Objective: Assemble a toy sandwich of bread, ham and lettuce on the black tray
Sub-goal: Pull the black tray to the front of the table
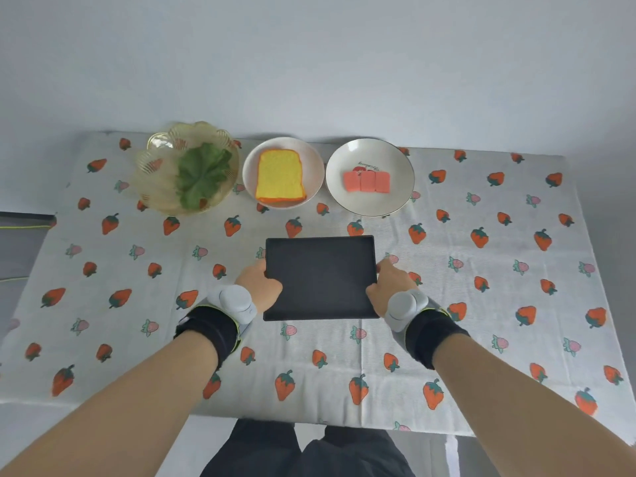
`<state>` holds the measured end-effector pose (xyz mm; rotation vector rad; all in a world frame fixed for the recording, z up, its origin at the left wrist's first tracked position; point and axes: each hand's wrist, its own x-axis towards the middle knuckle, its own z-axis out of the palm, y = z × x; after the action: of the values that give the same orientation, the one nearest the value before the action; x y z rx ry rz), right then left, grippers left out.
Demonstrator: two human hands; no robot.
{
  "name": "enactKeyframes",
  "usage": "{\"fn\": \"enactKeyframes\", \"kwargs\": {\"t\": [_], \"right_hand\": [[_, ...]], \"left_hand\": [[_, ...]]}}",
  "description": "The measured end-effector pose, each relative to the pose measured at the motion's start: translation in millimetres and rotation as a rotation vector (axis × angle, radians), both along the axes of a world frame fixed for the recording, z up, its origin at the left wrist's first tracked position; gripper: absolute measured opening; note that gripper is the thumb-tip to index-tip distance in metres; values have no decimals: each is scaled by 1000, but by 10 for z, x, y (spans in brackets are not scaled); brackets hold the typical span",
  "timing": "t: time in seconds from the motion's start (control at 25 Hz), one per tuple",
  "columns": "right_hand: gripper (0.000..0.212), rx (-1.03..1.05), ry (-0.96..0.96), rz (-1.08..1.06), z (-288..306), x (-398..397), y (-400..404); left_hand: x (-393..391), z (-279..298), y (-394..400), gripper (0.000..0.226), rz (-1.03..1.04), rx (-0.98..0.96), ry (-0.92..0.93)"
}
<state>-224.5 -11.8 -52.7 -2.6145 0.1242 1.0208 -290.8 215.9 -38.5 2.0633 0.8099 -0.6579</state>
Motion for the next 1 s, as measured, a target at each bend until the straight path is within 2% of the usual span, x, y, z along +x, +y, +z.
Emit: {"fn": "enactKeyframes", "kwargs": {"t": [0.2, 0.32, 0.48, 0.56, 0.72, 0.8, 1.0], "right_hand": [[32, -43, 20, 20, -185, -42, 75], [34, -51, 41, 7, -243, -91, 84], [38, -9, 55, -46, -284, -154, 55], [42, 19, 50, -73, -227, -155, 61], [46, 66, -67, -47, 76, -75, 146], [41, 97, -125, -1, 275, -13, 238], [27, 306, -76, 97, 677, 102, 639]], "left_hand": [[-70, -172, 26, 30, 69, -58, -44], [-124, -222, 46, 34, 49, -78, -38], [-174, -240, 96, 51, 10, -124, -37], [-183, -168, 94, 50, 5, -132, -45], [-126, 36, 100, 56, 6, -5, -28], [-47, 145, 169, 52, -50, 33, -37], [236, 545, 420, 31, -125, -47, -149]]}}
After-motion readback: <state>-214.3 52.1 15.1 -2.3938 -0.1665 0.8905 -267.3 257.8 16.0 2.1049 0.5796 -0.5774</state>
